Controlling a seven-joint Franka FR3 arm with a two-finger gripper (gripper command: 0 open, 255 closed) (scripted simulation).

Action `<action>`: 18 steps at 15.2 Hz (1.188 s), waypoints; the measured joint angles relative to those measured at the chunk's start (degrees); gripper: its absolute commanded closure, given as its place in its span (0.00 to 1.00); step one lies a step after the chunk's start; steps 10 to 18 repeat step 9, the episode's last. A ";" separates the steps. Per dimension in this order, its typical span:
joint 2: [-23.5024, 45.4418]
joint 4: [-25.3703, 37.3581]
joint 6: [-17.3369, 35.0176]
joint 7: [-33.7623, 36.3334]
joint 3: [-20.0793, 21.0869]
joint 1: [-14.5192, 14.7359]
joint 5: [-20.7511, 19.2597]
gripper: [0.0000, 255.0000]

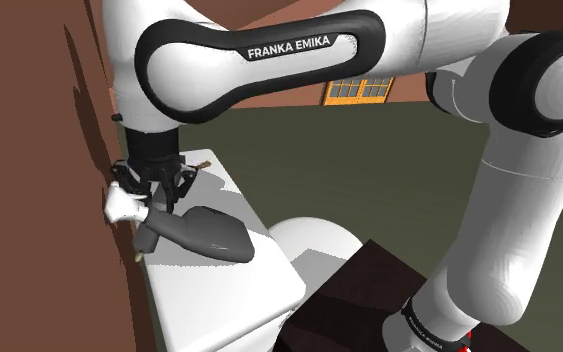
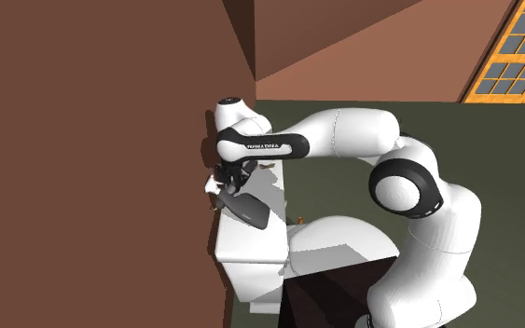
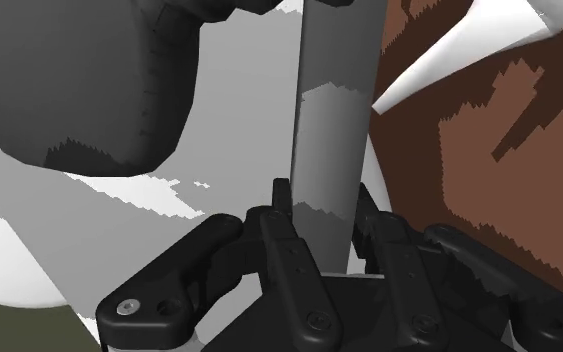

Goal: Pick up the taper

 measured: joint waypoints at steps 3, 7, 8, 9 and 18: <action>-0.40 1.67 -1.97 -0.17 0.14 -0.01 0.32 1.00; -0.55 4.56 -4.95 -0.35 0.24 0.10 0.51 1.00; -0.91 5.05 -5.72 -0.39 0.33 0.06 0.75 1.00; -0.83 5.58 -6.19 -0.39 0.34 0.13 0.71 1.00; -0.83 5.58 -6.19 -0.39 0.34 0.13 0.71 1.00</action>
